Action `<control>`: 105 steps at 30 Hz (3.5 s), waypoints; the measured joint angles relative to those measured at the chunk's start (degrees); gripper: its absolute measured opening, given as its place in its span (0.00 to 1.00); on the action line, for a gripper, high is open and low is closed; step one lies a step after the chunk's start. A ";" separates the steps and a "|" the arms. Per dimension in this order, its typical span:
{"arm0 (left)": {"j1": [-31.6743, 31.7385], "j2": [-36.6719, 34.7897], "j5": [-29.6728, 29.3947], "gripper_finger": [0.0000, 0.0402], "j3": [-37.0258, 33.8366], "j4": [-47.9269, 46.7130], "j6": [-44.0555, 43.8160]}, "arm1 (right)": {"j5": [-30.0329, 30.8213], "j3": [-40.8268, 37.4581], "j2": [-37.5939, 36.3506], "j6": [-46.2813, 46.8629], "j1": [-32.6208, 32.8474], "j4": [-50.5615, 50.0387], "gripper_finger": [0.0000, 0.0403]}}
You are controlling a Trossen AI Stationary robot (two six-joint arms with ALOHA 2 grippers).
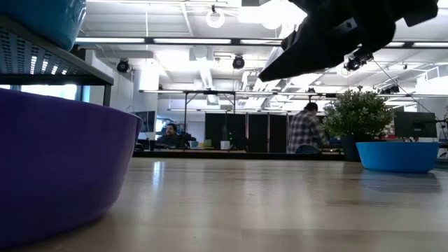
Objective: Pick & Place Mini bowls
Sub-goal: Stack the violet bowl on the other violet bowls on the shelf
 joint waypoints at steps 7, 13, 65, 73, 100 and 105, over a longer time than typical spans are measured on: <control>-1.58 -9.50 -3.02 0.00 -6.98 3.20 0.69 | -0.65 4.22 8.96 -0.86 3.63 6.41 0.13; -1.49 -15.61 -3.70 0.00 -12.57 7.45 3.36 | -9.24 11.97 19.12 -8.97 6.56 7.89 0.24; -1.47 -17.03 -3.47 0.00 -14.56 4.94 1.86 | -27.66 41.22 35.51 -26.28 3.98 -19.56 0.02; -1.47 -17.01 -5.00 0.00 -14.56 5.09 1.79 | -20.53 41.20 29.70 -20.55 2.46 -34.23 0.01; 8.95 -4.46 1.32 0.00 -7.85 5.26 7.17 | -14.33 41.22 15.10 -16.90 -0.12 -46.37 0.00; 10.66 0.77 5.28 0.06 -4.12 4.54 9.95 | -14.58 41.22 14.70 -17.42 -1.27 -45.68 0.00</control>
